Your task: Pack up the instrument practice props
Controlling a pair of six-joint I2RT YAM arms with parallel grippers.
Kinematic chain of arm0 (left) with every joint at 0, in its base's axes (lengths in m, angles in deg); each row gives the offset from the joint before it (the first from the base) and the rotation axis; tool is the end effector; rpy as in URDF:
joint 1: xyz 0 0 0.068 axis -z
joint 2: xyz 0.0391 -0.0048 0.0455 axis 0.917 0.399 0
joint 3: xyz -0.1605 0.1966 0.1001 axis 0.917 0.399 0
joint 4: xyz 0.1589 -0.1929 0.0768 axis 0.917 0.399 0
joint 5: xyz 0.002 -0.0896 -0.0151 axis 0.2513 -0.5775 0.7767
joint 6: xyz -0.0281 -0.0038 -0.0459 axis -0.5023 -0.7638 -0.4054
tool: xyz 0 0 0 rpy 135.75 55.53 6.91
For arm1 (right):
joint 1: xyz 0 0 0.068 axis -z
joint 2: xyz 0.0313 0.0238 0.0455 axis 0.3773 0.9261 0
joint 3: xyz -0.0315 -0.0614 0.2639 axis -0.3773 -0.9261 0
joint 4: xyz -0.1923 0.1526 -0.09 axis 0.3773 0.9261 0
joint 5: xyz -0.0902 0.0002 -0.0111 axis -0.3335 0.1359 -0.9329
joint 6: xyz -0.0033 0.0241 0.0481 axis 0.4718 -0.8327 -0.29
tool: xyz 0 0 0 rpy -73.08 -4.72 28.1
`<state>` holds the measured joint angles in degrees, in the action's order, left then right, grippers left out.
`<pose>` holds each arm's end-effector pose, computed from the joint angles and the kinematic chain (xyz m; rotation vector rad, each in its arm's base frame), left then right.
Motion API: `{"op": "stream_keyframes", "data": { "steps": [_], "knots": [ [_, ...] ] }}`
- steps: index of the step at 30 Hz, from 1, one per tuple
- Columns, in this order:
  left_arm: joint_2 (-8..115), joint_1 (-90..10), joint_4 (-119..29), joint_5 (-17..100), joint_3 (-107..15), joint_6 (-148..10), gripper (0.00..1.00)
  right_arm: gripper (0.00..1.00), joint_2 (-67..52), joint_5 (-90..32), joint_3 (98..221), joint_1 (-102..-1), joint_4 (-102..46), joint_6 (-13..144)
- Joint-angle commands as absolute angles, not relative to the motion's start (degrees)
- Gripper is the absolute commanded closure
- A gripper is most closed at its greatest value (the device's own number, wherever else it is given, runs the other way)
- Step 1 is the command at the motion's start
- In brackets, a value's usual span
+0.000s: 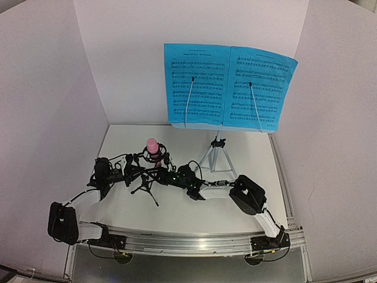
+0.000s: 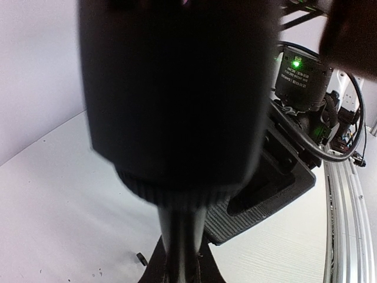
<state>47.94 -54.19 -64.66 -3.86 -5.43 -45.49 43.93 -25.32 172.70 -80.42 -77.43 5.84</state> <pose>0.2387 -0.0814 0.2286 0.9878 1.5371 -0.8716 0.2704 0.4500 0.1900 -0.0632 1.8069 1.8207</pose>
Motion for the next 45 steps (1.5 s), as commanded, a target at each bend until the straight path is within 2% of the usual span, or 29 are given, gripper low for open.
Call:
{"op": "stream_keyframes", "data": {
  "steps": [1, 9, 11, 16, 31, 35, 45],
  "knots": [
    [47.9, -53.5, -68.6, -8.1, -5.9, -44.4, 1.0, 0.46, 44.9, -27.6, 172.3, -80.0, -78.9, 1.2],
    [48.5, -53.5, -69.2, -7.4, -5.7, -43.6, 1.0, 0.42, 47.2, -27.0, 171.9, -80.0, -77.7, -4.2],
    [48.8, -53.5, -69.5, -7.3, -5.7, -43.6, 1.0, 0.45, 47.4, -26.1, 172.9, -80.0, -77.2, -3.8],
    [49.5, -53.5, -70.2, -7.1, -5.6, -43.5, 1.0, 0.59, 47.1, -23.7, 175.0, -80.1, -74.6, -1.9],
    [50.3, -53.5, -71.2, -5.7, -6.2, -43.2, 1.0, 0.64, 49.2, -19.3, 178.2, -80.1, -74.3, -4.1],
    [50.7, -53.5, -72.2, -4.9, -6.2, -43.3, 1.0, 0.69, 48.7, -18.3, 177.8, -80.1, -74.2, -4.3],
    [50.9, -53.5, -72.1, -4.8, -6.4, -43.6, 1.0, 0.76, 48.3, -16.9, 176.8, -80.1, -74.0, -4.7]
  ]
}}
